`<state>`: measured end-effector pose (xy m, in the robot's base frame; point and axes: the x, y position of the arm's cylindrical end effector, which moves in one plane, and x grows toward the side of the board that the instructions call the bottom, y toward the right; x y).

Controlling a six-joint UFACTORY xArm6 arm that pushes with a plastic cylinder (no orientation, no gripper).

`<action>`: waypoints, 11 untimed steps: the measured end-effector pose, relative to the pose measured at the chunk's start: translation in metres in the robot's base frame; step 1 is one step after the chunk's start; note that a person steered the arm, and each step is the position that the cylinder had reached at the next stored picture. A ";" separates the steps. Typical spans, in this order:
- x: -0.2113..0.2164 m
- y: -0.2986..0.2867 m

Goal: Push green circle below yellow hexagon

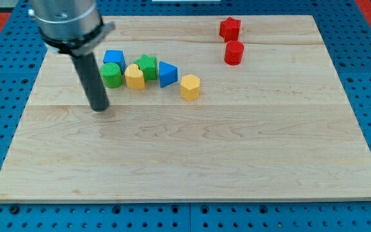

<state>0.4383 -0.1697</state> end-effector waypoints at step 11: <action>0.040 0.141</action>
